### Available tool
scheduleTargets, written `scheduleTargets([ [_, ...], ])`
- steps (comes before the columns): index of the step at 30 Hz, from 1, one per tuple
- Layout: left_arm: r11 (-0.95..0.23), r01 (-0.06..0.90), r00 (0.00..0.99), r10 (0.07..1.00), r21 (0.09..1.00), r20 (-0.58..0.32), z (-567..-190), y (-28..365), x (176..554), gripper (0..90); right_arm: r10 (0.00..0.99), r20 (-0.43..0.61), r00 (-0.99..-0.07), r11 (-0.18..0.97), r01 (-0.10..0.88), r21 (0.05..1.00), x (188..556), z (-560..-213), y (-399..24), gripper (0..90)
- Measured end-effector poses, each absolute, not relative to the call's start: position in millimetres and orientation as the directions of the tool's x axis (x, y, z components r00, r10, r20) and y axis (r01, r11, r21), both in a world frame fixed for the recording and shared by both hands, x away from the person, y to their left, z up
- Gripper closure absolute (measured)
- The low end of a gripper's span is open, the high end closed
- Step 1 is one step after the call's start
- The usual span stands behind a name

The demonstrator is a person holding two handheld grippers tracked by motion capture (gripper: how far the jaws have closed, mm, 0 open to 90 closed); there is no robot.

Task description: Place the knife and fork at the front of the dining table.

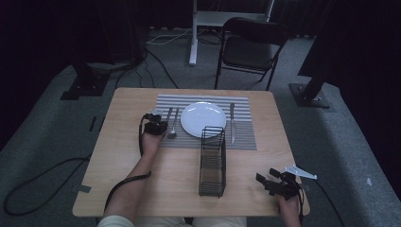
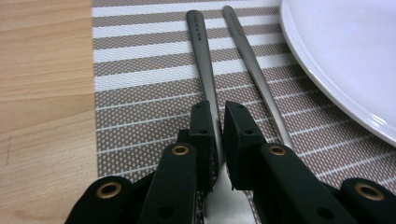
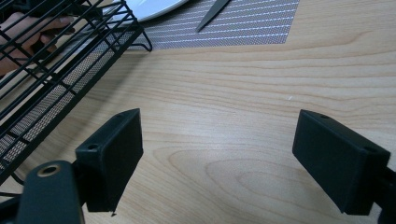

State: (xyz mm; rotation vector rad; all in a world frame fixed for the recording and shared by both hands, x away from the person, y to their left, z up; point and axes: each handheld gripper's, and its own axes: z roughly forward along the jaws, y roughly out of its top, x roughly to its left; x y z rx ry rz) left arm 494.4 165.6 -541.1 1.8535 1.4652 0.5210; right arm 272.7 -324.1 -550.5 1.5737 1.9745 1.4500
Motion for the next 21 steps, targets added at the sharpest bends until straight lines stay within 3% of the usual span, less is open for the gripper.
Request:
scheduleTargets([
  [3, -0.13, 0.666, 0.293, 0.951, 0.734, -0.097, -540.7, 164.8, 494.3, 81.5, 0.837, 0.376, -0.397, -0.065, 0.611, 0.789, 272.8, -550.6, -324.0, 15.6],
  [5, -0.134, 0.665, 0.3, 0.949, 0.735, -0.099, -539.6, 165.1, 494.1, 71.5, 0.837, 0.375, -0.398, -0.064, 0.61, 0.79, 272.9, -550.6, -323.9, 15.6],
  [10, -0.111, 0.669, 0.273, 0.956, 0.735, -0.105, -537.3, 170.5, 493.3, 67.9, 0.838, 0.376, -0.396, -0.066, 0.61, 0.789, 272.8, -550.6, -324.1, 15.6],
  [13, -0.093, 0.659, 0.274, 0.954, 0.746, -0.124, -536.1, 173.0, 490.5, 60.2, 0.837, 0.377, -0.397, -0.066, 0.61, 0.79, 272.7, -550.6, -324.1, 15.6],
  [16, -0.079, 0.645, 0.275, 0.952, 0.76, -0.133, -533.1, 175.0, 485.8, 44.7, 0.836, 0.379, -0.398, -0.07, 0.607, 0.792, 272.5, -550.6, -324.4, 15.6],
  [17, -0.042, 0.648, 0.266, 0.948, 0.761, -0.174, -531.1, 178.3, 482.0, 44.7, 0.836, 0.38, -0.396, -0.073, 0.606, 0.792, 272.5, -550.6, -324.6, 15.6],
  [19, -0.029, 0.68, 0.245, 0.951, 0.733, -0.189, -530.1, 181.6, 479.6, 25.2, 0.836, 0.38, -0.396, -0.073, 0.606, 0.792, 272.5, -550.6, -324.7, 15.5],
  [21, -0.045, 0.696, 0.282, 0.935, 0.717, -0.216, -531.3, 186.3, 474.9, 17.0, 0.838, 0.377, -0.395, -0.071, 0.606, 0.793, 272.4, -550.5, -324.4, 15.6],
])
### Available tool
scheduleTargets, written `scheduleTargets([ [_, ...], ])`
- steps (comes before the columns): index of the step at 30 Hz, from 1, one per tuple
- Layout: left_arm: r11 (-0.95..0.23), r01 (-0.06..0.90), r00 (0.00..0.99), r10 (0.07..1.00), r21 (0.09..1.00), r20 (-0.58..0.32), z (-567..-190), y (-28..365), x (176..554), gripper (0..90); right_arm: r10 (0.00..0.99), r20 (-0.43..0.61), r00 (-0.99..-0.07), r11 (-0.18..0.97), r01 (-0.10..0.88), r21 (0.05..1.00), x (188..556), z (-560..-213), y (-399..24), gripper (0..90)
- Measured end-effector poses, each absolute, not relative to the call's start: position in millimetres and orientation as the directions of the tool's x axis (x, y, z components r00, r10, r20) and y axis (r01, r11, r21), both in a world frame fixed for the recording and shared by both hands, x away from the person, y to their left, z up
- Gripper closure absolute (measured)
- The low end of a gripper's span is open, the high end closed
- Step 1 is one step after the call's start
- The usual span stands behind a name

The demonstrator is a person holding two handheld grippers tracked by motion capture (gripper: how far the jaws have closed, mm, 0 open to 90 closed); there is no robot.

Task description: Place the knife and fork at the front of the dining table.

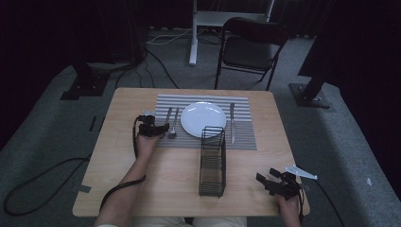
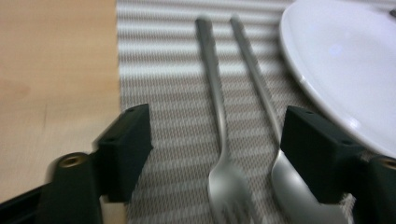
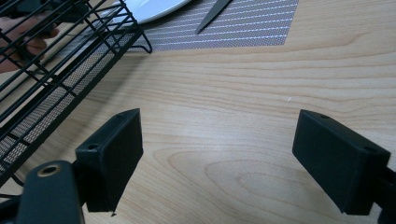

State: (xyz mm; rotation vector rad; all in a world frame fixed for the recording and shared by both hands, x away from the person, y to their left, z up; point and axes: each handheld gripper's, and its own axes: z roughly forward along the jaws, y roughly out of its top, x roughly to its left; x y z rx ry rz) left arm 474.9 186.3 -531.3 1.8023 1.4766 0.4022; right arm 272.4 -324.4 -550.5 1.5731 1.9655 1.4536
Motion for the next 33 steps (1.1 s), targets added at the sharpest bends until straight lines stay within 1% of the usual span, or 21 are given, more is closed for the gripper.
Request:
scheduleTargets([
  [4, -0.053, 0.669, 0.315, 0.924, 0.741, -0.218, -532.5, 192.9, 462.7, 16.0, 0.841, 0.379, -0.387, -0.079, 0.604, 0.793, 271.8, -550.4, -325.0, 15.5],
  [5, -0.059, 0.673, 0.328, 0.917, 0.738, -0.227, -532.9, 193.7, 461.4, 10.9, 0.841, 0.379, -0.387, -0.079, 0.604, 0.793, 271.8, -550.4, -325.0, 15.6],
  [6, -0.059, 0.673, 0.328, 0.917, 0.738, -0.227, -532.9, 193.7, 461.4, 8.7, 0.841, 0.379, -0.387, -0.079, 0.604, 0.793, 271.8, -550.4, -325.0, 15.6],
  [7, -0.089, 0.674, 0.348, 0.914, 0.734, -0.208, -534.0, 193.9, 456.6, 8.7, 0.842, 0.375, -0.387, -0.075, 0.606, 0.792, 272.3, -550.5, -324.5, 15.5],
  [9, -0.102, 0.657, 0.383, 0.899, 0.747, -0.213, -535.9, 193.8, 452.5, 8.8, 0.842, 0.375, -0.388, -0.073, 0.606, 0.792, 272.4, -550.6, -324.3, 15.5],
  [12, -0.167, 0.627, 0.429, 0.889, 0.761, -0.158, -538.8, 189.6, 445.5, 8.8, 0.842, 0.376, -0.387, -0.075, 0.606, 0.792, 272.1, -550.5, -324.5, 15.6],
  [15, -0.208, 0.606, 0.452, 0.884, 0.768, -0.118, -539.6, 186.7, 437.5, 8.8, 0.842, 0.379, -0.383, -0.079, 0.608, 0.79, 272.1, -550.5, -324.7, 15.6],
  [18, -0.183, 0.599, 0.458, 0.877, 0.78, -0.145, -538.3, 188.1, 430.4, 8.9, 0.843, 0.378, -0.383, -0.079, 0.607, 0.791, 272.1, -550.5, -324.6, 15.6],
  [29, -0.168, 0.596, 0.445, 0.883, 0.785, -0.149, -533.9, 197.8, 408.1, 8.9, 0.846, 0.381, -0.374, -0.088, 0.606, 0.79, 272.2, -550.9, -325.5, 15.6],
  [33, -0.171, 0.584, 0.455, 0.878, 0.794, -0.146, -532.0, 202.7, 397.6, 8.9, 0.847, 0.379, -0.372, -0.087, 0.607, 0.79, 272.0, -550.8, -325.3, 15.6],
])
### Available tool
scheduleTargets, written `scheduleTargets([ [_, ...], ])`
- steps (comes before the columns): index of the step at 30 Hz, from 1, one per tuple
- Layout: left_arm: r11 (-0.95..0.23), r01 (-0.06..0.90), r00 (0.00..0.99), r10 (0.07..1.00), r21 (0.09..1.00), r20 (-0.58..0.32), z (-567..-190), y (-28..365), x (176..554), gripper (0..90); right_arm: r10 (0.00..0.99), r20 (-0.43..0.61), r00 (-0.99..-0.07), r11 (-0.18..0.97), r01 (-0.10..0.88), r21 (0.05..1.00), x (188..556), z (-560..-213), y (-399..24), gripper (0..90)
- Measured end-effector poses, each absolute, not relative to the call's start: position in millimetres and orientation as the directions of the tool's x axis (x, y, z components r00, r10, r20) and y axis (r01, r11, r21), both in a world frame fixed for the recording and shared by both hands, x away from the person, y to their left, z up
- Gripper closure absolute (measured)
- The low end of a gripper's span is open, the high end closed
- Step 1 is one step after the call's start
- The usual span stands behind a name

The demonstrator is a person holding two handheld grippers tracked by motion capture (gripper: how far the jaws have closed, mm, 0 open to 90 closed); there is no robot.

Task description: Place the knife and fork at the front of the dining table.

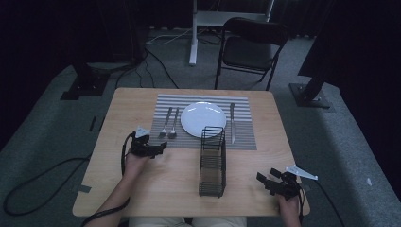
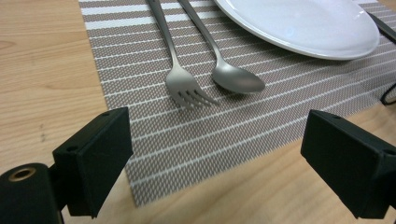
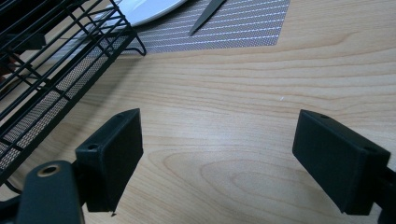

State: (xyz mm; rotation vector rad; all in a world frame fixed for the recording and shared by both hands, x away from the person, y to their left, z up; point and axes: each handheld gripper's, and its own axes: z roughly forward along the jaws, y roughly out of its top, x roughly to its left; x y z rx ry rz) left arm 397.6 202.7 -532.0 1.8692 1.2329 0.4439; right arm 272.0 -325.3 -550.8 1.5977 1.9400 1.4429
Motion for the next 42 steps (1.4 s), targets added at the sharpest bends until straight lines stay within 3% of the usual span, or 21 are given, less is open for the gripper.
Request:
scheduleTargets([
  [25, -0.192, 0.531, 0.5, 0.857, 0.825, -0.123, -528.5, 229.0, 334.4, 8.8, 0.85, 0.38, -0.365, -0.092, 0.607, 0.789, 272.2, -551.3, -325.3, 15.5],
  [42, -0.163, 0.5, 0.49, 0.863, 0.85, -0.122, -524.7, 267.8, 279.5, 8.9, 0.851, 0.384, -0.358, -0.099, 0.608, 0.787, 272.1, -551.3, -325.5, 15.5],
])
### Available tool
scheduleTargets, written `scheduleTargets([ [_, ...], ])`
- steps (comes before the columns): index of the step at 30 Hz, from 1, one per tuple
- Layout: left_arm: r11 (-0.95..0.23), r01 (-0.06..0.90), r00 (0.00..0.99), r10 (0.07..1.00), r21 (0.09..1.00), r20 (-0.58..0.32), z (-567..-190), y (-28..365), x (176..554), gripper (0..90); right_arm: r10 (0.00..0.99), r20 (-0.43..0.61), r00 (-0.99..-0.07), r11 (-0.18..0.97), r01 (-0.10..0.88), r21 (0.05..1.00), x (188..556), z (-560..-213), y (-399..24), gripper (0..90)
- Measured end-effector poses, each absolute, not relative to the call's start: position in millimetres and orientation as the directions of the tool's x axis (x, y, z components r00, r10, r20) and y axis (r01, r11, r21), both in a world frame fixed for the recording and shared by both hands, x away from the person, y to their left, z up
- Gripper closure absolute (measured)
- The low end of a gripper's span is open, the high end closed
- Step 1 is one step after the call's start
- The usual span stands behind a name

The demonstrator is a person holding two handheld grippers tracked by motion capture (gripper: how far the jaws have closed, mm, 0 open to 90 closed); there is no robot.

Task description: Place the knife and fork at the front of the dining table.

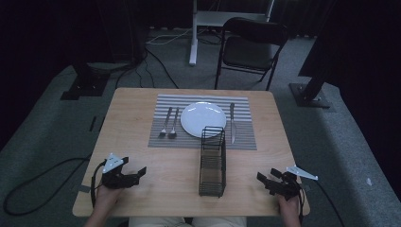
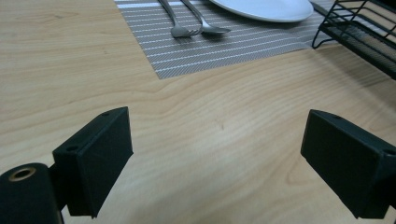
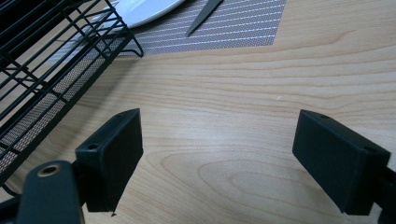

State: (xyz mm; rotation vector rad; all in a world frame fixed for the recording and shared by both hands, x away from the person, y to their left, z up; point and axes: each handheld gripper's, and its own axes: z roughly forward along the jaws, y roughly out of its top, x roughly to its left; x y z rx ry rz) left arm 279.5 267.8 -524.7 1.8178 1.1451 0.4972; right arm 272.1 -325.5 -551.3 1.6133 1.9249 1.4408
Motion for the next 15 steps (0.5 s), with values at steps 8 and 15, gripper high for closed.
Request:
scheduleTargets([
  [8, -0.152, 0.484, 0.481, 0.869, 0.862, -0.117, -524.5, 283.1, 259.0, 8.9, 0.851, 0.388, -0.353, -0.106, 0.61, 0.785, 271.9, -551.3, -325.7, 15.5],
  [15, -0.133, 0.475, 0.456, 0.883, 0.87, -0.114, -523.3, 299.8, 242.8, 8.9, 0.853, 0.389, -0.349, -0.111, 0.607, 0.787, 271.7, -551.4, -326.3, 15.5],
])
